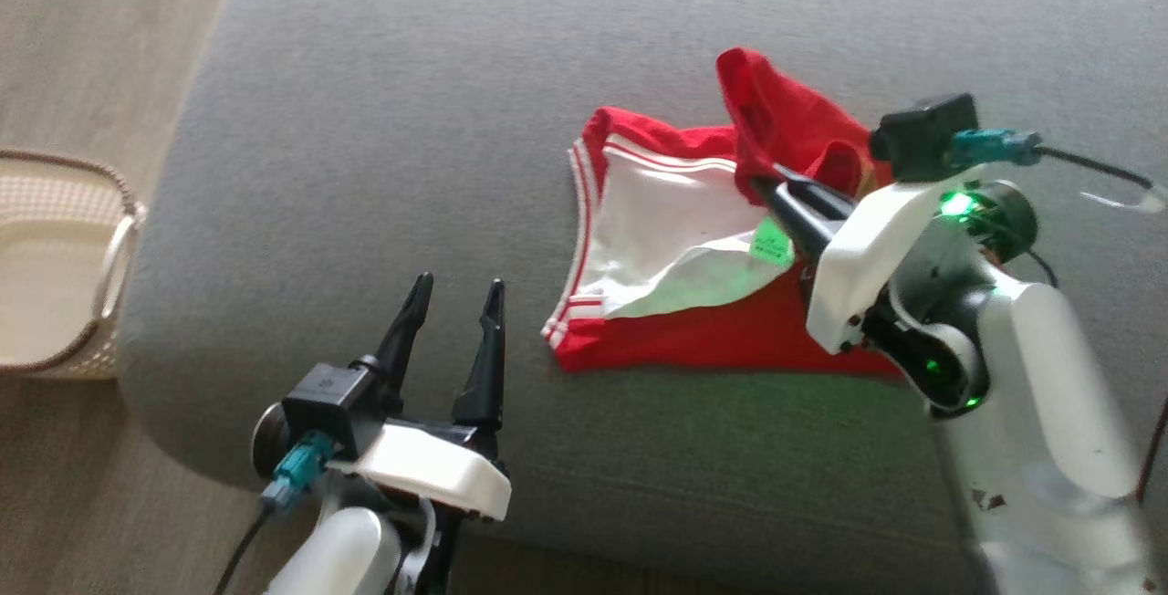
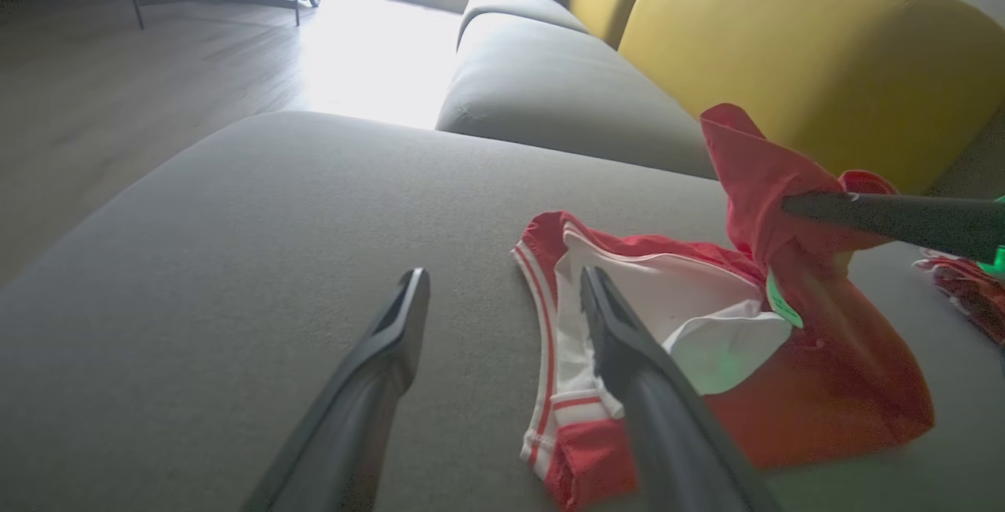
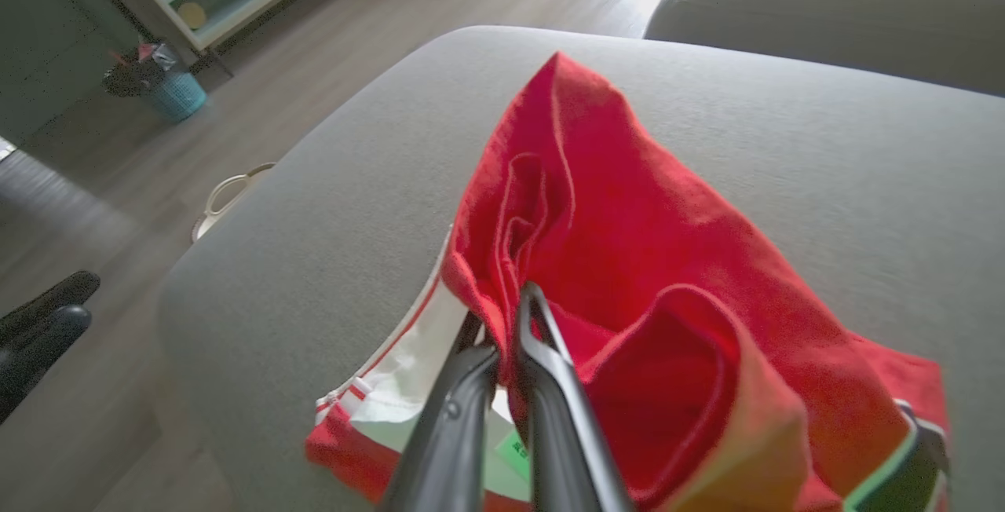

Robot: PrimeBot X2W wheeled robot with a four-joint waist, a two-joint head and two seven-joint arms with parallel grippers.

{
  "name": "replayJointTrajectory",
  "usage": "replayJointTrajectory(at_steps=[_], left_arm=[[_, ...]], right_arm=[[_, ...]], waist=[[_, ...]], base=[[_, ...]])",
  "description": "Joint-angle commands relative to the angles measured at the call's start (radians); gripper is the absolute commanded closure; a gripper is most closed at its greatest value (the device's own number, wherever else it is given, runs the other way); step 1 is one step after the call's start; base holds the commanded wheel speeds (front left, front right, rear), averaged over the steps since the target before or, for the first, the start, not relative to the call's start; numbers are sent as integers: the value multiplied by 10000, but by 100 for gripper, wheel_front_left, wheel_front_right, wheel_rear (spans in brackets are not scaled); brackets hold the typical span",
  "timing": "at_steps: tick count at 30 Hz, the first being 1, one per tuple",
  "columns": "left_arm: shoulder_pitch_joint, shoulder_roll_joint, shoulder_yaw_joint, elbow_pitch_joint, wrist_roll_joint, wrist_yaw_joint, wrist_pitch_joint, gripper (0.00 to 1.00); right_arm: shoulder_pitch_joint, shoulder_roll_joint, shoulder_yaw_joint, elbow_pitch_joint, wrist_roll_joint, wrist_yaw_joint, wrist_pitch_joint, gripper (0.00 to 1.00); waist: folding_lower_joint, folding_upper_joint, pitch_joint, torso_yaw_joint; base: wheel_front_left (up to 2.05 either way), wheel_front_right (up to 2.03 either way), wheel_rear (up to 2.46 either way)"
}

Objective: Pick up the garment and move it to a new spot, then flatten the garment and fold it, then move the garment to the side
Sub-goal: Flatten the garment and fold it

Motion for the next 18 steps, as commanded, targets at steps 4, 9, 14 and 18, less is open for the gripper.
replayJointTrajectory(at_steps=[4,9,14,18], left_arm=[[12,-28,398,-191,13,-106,-89,0],[68,-110,398,-136,42,-188,-90,0],[77,-167,399,-104,91,-243,-90,0],[74,-217,411,-71,110,-277,-90,0]], right_arm=[[-573,142,559,188,202,-4,-362,100],[-993,142,912,976,500,-4,-766,100],[-1508,142,1116,2028,593,-4,-1123,100],[-1809,142,1408,2839,761,-4,-1288,100]], waist=[[-1,0,-46,628],[-1,0,3,1003],[-1,0,120,1276],[-1,0,184,1411]], base=[[0,0,0],[0,0,0],[0,0,0],[0,0,0]])
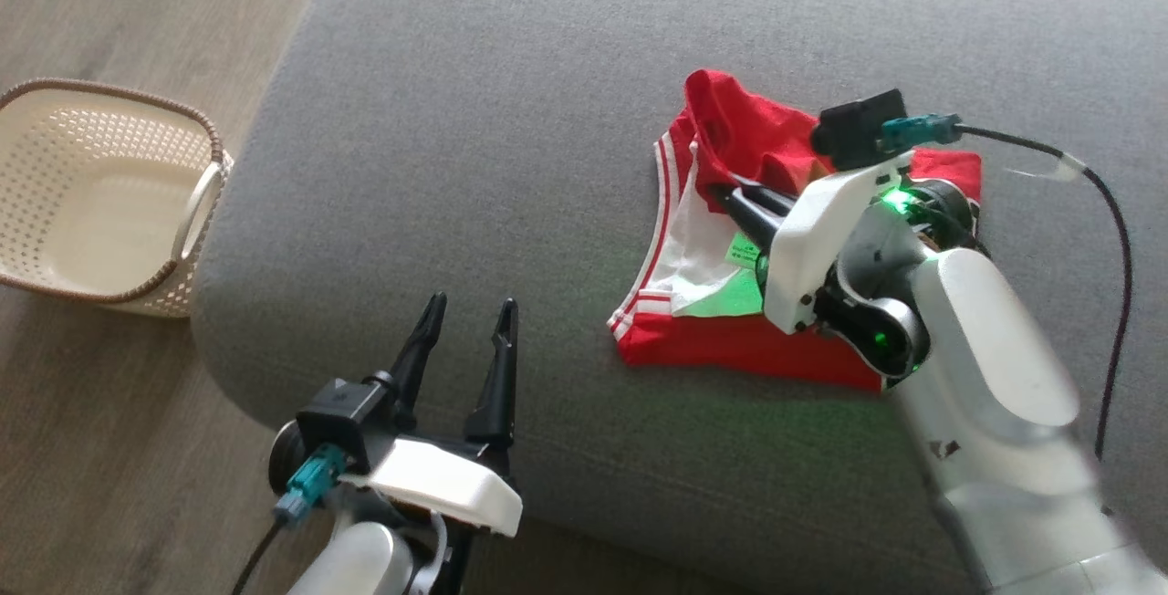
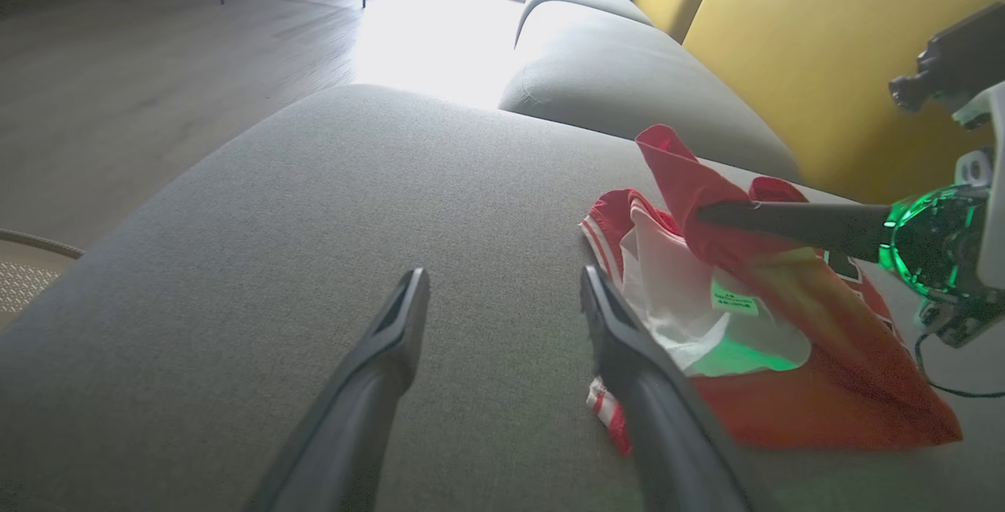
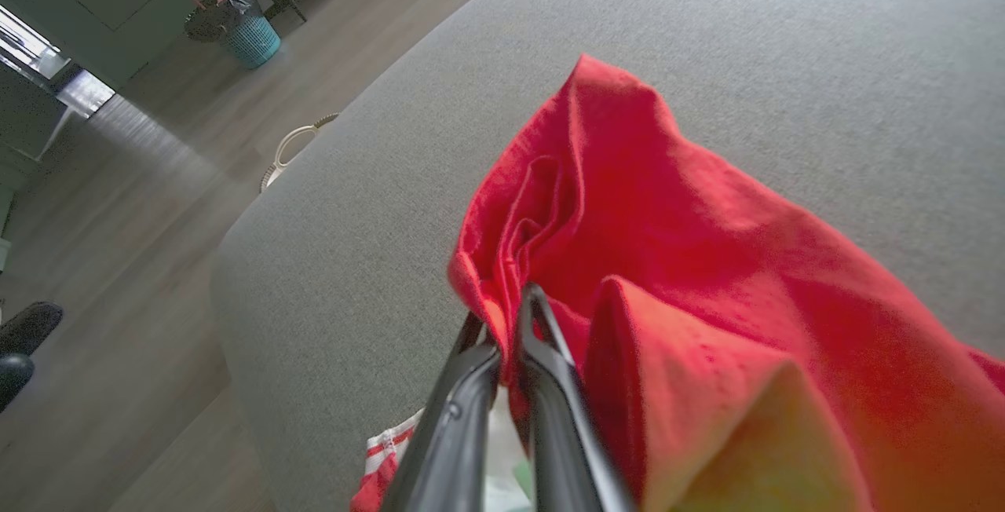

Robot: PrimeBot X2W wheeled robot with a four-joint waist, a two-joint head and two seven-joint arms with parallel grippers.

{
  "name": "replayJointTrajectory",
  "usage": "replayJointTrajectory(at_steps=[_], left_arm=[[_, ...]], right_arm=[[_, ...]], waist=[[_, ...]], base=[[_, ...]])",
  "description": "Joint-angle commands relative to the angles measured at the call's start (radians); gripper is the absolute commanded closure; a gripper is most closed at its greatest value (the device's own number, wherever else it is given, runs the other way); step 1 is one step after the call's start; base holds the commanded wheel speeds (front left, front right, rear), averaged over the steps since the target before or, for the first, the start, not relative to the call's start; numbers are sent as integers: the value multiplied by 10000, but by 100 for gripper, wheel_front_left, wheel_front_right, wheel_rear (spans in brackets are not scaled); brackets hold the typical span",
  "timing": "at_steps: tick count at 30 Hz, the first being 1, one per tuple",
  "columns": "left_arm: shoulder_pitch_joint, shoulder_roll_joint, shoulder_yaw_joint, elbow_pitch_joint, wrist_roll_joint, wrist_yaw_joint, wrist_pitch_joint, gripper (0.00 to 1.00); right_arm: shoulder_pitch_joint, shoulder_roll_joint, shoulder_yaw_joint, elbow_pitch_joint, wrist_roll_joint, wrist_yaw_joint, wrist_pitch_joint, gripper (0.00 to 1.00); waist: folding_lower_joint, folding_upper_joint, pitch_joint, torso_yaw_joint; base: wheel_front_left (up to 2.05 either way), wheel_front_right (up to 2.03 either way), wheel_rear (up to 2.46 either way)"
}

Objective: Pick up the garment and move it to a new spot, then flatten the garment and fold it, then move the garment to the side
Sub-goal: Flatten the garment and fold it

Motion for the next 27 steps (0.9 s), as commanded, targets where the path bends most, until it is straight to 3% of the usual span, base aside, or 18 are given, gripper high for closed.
replayJointTrajectory(at_steps=[1,5,6,7,8,12,16,27], left_arm=[[-220,30,411,-245,109,-56,-90,0],[-223,-29,431,-206,137,-74,-90,0],[-228,-44,437,-194,143,-76,-90,0],[-232,-58,443,-184,149,-79,-90,0],[-234,-69,470,-168,164,-76,-90,0],[-166,-37,591,-199,196,-16,-90,0],[-98,-32,696,-286,211,15,-90,0],[-20,63,975,-560,362,137,-89,0]], right_arm=[[-463,167,313,-162,123,-4,-158,100],[-710,167,600,458,325,-4,-441,100],[-771,167,647,606,377,-4,-519,78],[-828,167,666,740,480,-4,-614,28],[-944,167,703,986,744,-4,-823,0],[-1185,168,669,1141,1515,-4,-1218,0],[-1329,168,402,1110,1524,-4,-1601,0],[-241,168,-1113,301,-302,-4,-2289,0]], waist=[[0,0,36,47],[0,0,69,74],[0,0,70,69],[0,0,68,59],[0,0,49,3],[0,0,-51,-299],[0,0,-133,-677],[0,0,-346,-1964]], base=[[0,0,0],[0,0,0],[0,0,0],[0,0,0],[0,0,0],[0,0,0],[0,0,0],[0,0,0]])
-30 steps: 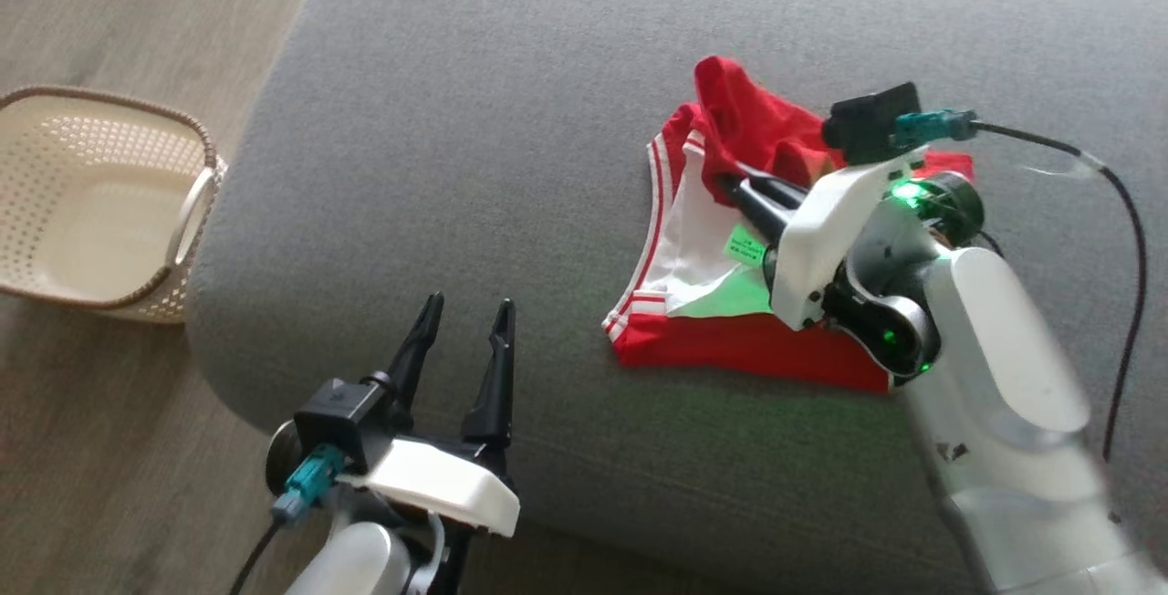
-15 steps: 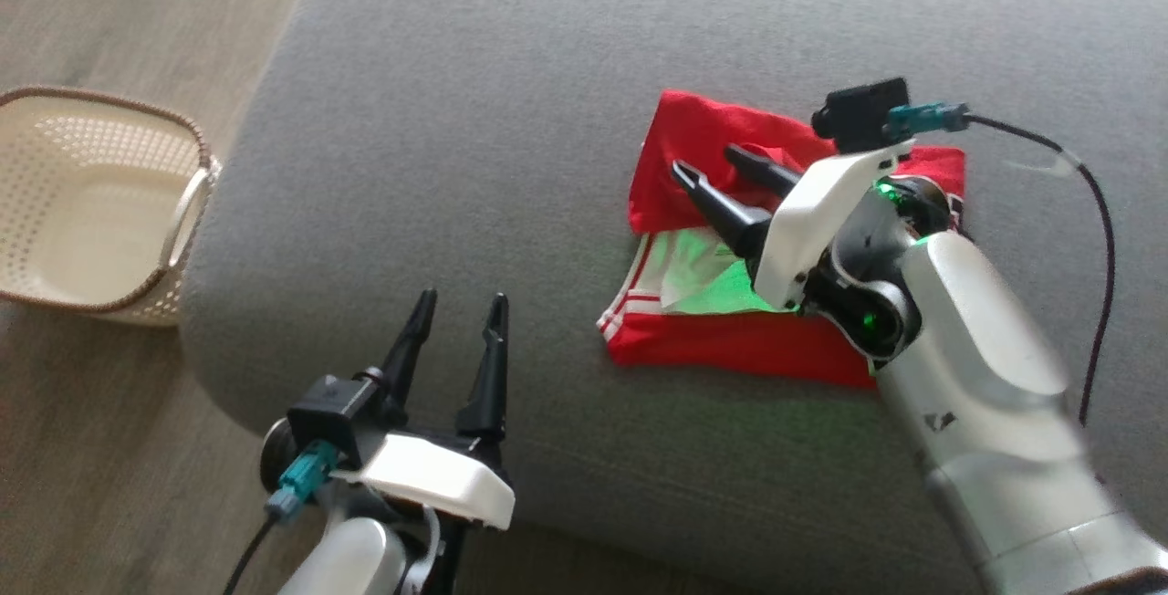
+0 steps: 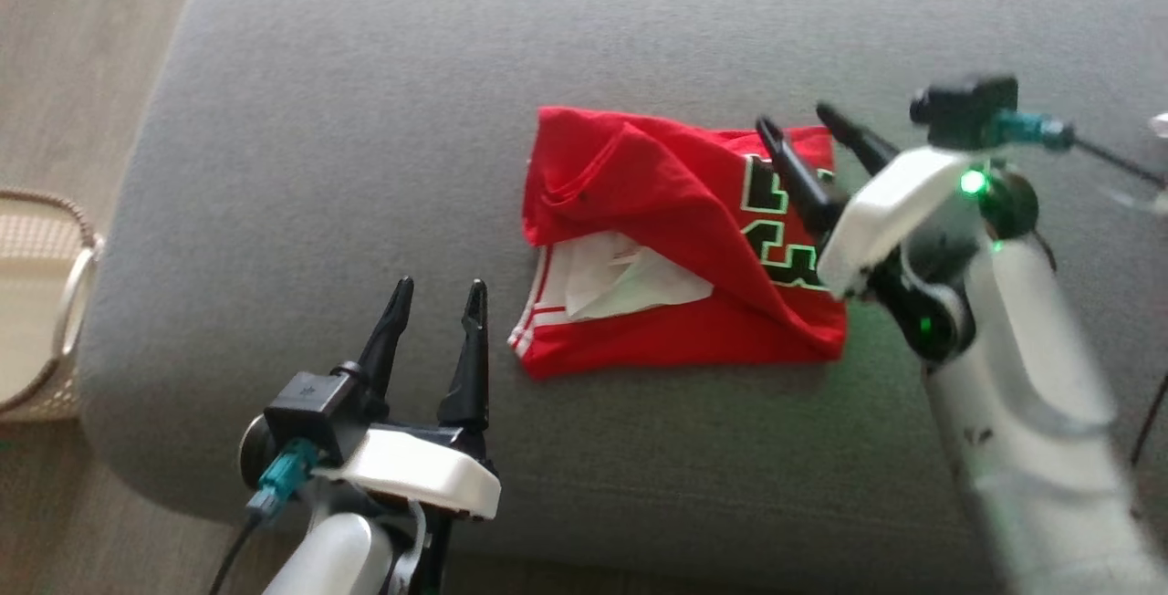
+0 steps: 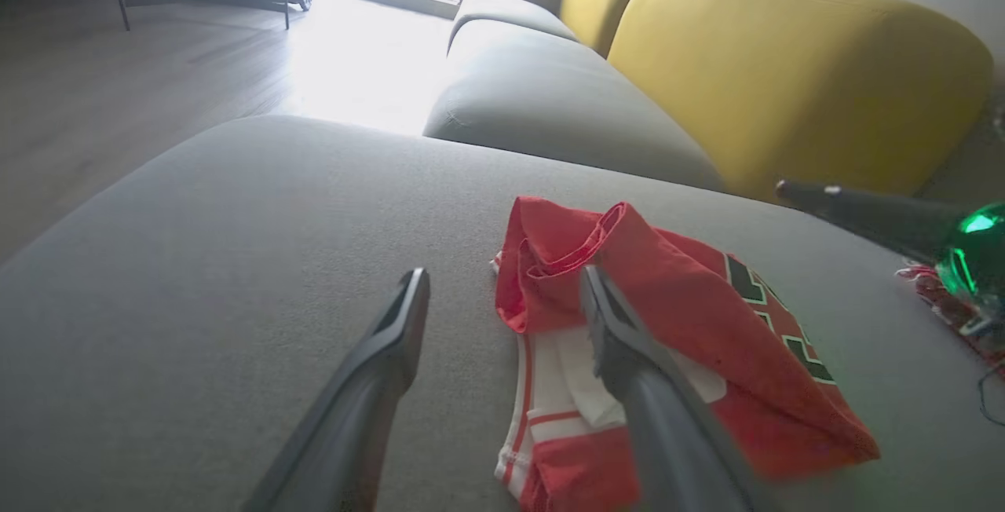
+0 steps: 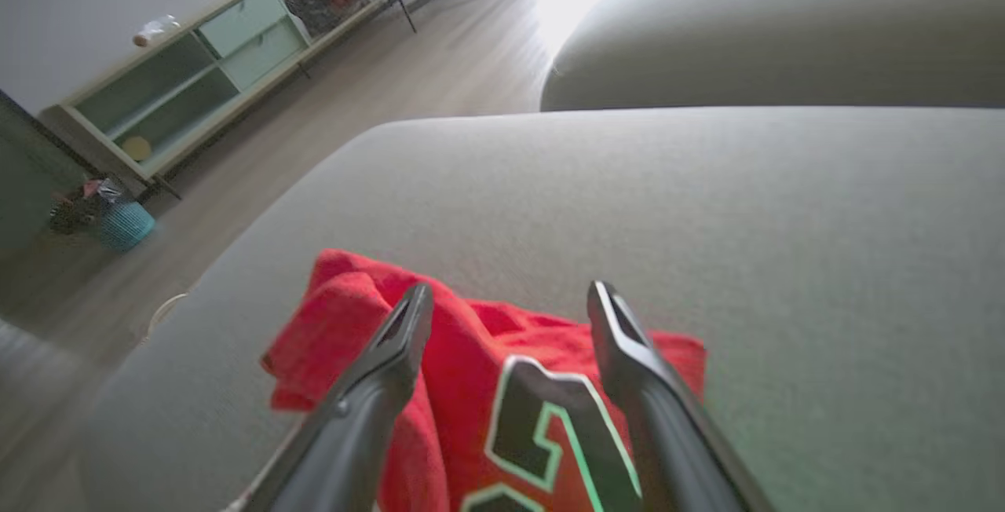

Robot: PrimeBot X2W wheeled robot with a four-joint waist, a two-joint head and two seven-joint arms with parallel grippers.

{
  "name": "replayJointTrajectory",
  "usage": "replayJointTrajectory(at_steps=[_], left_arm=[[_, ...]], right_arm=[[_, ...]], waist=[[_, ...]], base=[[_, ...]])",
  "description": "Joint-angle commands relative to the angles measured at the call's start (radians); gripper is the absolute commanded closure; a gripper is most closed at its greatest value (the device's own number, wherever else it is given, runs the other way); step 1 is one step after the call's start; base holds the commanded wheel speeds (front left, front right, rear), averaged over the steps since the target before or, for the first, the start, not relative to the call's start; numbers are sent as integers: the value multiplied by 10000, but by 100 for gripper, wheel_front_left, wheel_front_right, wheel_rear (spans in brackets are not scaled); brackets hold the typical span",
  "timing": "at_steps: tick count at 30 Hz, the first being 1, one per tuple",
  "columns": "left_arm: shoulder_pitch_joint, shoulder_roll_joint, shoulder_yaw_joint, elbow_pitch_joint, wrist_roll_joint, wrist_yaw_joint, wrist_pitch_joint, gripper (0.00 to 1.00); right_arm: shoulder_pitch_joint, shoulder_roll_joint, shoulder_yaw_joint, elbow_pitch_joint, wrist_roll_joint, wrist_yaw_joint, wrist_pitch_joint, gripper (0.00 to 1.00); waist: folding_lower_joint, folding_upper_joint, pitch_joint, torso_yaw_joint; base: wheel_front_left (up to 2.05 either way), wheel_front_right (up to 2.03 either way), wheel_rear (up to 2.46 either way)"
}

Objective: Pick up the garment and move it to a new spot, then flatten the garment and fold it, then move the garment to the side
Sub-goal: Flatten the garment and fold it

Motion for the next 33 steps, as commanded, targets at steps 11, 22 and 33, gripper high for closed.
replayJointTrajectory(at_steps=[11,22,33], left_arm=[[-158,133,172,-471,122,-6,-15,0],[-201,-126,51,-314,47,-107,-40,0],[-287,-208,61,-181,100,-196,-60,0]], right_arm=[[689,-698,1196,-1598,-1583,-4,230,100],[-228,-1707,2791,-723,-470,-4,721,100],[-737,-1416,3608,370,674,-4,856,100]], waist=[[0,0,141,-20],[0,0,399,682],[0,0,509,952]], base=[[0,0,0],[0,0,0],[0,0,0]])
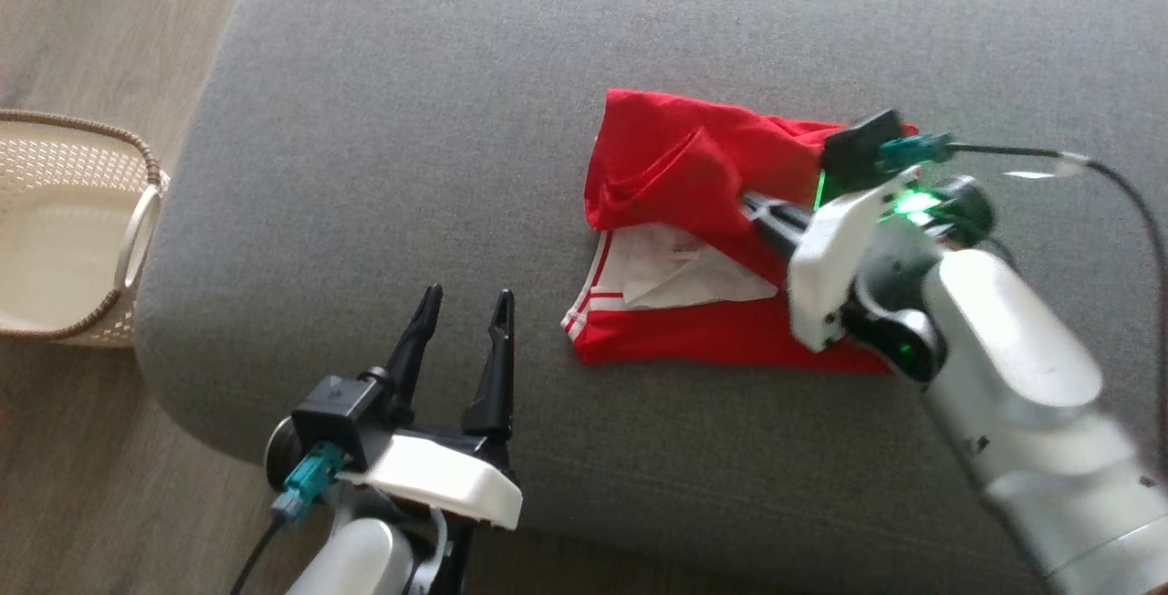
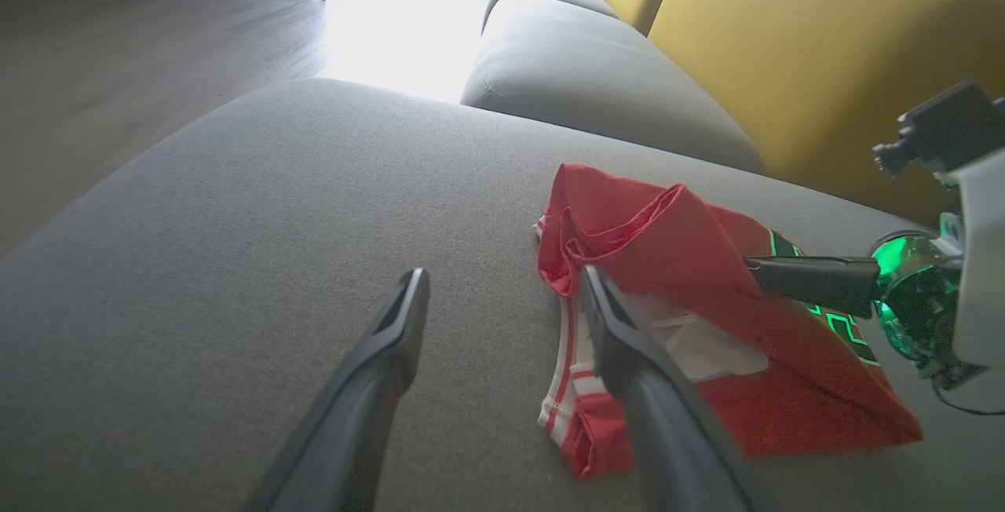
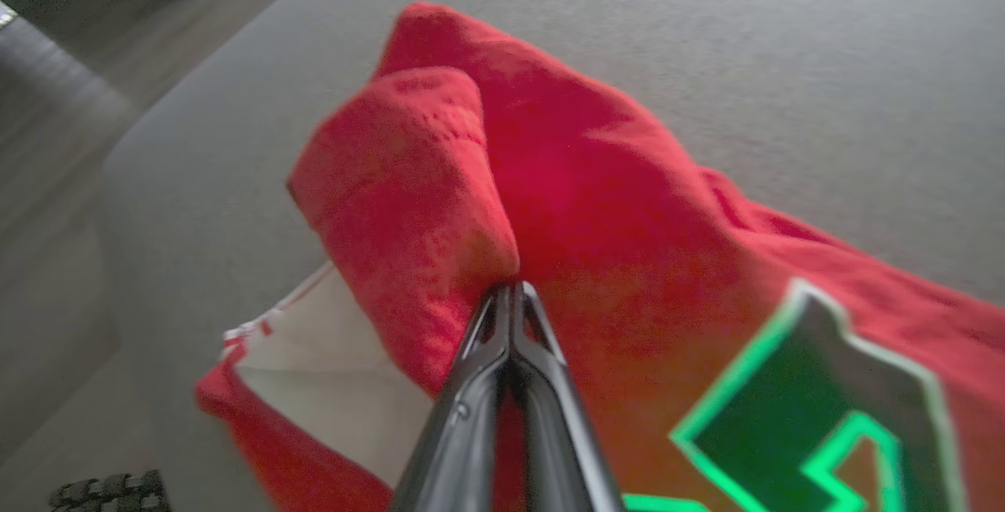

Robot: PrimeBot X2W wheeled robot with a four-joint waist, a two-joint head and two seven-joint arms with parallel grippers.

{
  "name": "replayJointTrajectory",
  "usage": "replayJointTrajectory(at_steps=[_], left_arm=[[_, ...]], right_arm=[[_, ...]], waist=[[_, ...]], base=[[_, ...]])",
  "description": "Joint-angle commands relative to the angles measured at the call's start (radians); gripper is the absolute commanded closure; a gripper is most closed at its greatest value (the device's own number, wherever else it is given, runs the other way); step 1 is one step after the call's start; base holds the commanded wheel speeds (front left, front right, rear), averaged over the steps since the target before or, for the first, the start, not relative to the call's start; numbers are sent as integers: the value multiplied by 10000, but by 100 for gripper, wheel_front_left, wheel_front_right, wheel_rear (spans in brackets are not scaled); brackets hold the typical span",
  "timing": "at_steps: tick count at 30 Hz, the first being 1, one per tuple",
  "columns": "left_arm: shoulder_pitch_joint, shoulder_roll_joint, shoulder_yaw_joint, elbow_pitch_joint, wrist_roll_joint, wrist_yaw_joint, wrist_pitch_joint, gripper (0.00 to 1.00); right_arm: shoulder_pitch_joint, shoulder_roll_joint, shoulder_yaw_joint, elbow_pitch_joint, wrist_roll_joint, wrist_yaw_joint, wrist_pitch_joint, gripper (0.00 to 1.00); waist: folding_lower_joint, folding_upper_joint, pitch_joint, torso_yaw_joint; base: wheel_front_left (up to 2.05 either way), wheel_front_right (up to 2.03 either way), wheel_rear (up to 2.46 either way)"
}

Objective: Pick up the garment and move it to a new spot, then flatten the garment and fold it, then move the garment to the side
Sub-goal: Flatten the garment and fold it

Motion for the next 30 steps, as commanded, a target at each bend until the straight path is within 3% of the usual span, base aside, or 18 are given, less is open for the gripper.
replayJointTrajectory(at_steps=[1,11,14,18,19,20,21,30], left_arm=[[-261,31,365,-267,99,-4,-76,0],[-135,116,435,-269,110,-5,-83,0],[-105,155,426,-253,108,7,-77,0],[-13,213,440,-281,94,60,-71,0],[25,223,460,-297,82,84,-72,0],[70,234,484,-313,66,111,-72,0],[118,244,520,-331,44,145,-73,0],[587,396,1019,-501,-242,360,-81,0]], right_arm=[[-212,201,220,-381,189,-4,55,100],[708,-65,1943,-2328,2445,-4,1449,100],[969,-258,1807,-2943,2648,-4,1451,100],[1307,-483,885,-3370,2109,-4,711,100],[1470,-438,529,-3402,1977,-4,488,86],[1625,-397,189,-3446,1733,-4,237,17],[1735,-450,1,-3549,1240,-4,-44,0],[3502,721,-2420,-3583,-1613,-4,-2534,0]], waist=[[0,0,-24,-9],[0,0,-342,-443],[0,0,-474,-519],[0,0,-708,-580],[0,0,-780,-607],[0,0,-851,-639],[0,0,-923,-687],[0,0,-1679,-1391]], base=[[0,0,0],[0,0,0],[0,0,0],[0,0,0],[0,0,0],[0,0,0],[0,0,0],[0,0,0]])
